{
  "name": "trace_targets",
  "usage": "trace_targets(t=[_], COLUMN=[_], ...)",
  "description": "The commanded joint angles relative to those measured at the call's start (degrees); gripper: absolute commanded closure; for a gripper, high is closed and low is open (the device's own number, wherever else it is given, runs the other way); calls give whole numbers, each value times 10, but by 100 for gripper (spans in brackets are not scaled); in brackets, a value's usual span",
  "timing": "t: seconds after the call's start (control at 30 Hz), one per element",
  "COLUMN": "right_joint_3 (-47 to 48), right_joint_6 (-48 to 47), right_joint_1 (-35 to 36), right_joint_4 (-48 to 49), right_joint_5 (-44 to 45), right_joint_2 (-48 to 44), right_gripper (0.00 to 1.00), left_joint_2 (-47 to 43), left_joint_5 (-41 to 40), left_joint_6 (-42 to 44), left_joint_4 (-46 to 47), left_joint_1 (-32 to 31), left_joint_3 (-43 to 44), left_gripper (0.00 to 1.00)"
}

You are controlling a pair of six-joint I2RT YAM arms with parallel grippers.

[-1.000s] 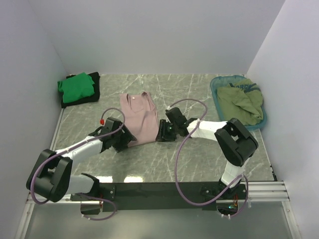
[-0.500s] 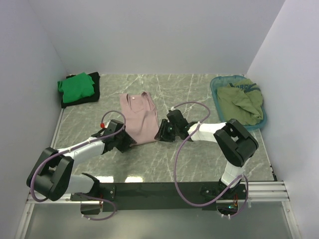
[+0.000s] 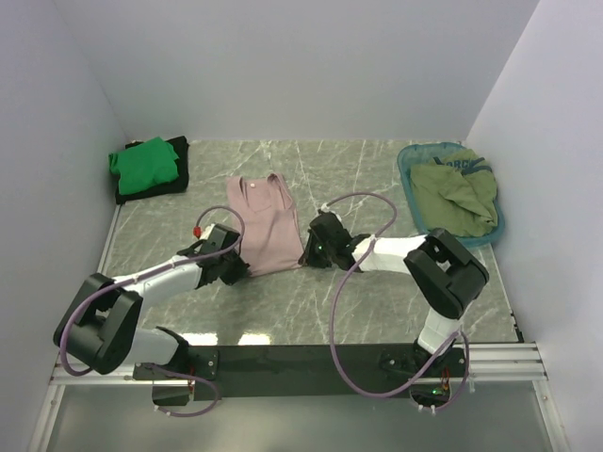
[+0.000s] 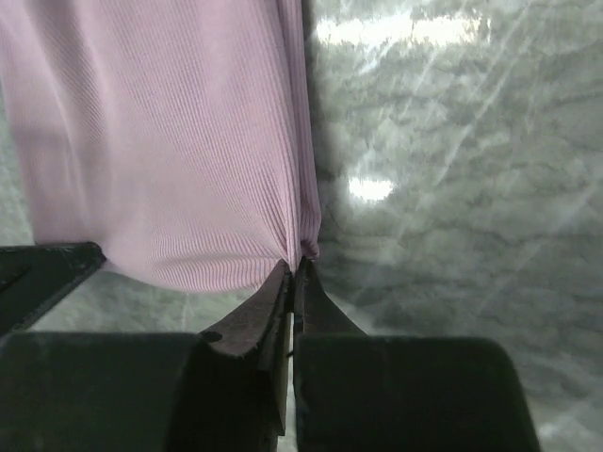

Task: Fold and stack the tank tops
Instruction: Fold the tank top

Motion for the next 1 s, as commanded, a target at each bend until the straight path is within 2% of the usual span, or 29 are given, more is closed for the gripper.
trace_targets(t=[0.0, 0.13, 0.23, 0.47, 0.67, 0.77, 0.97], right_joint_3=[-26, -64, -96, -155, -148, -133, -85], right_joint_6=[-34, -36, -23, 41, 68, 62, 38], right_joint_1=[17, 53, 99, 206, 229, 228, 224], right_joint_4=[-65, -100, -128, -198, -266, -283, -320], right_joint_5=[72, 96, 98, 90, 128, 138, 169], right_joint_2=[-45, -124, -170, -271, -361, -364, -371], right_gripper=[100, 100, 100, 100, 100, 100, 100], left_joint_2=[7, -12, -47, -172, -216, -188, -166], left_joint_5=[-28, -13, -1, 3, -25, -30, -67], left_joint_6=[38, 7, -47, -142, -143, -123, -82], left_joint_4=[-46, -73, -100, -204, -255, -248, -272], left_joint_1=[-32, -90, -132, -242, -266, -266, -265], left_joint_3=[-2, -15, -36, -70, -38, -23, 64], left_gripper=[99, 99, 99, 99, 99, 99, 99])
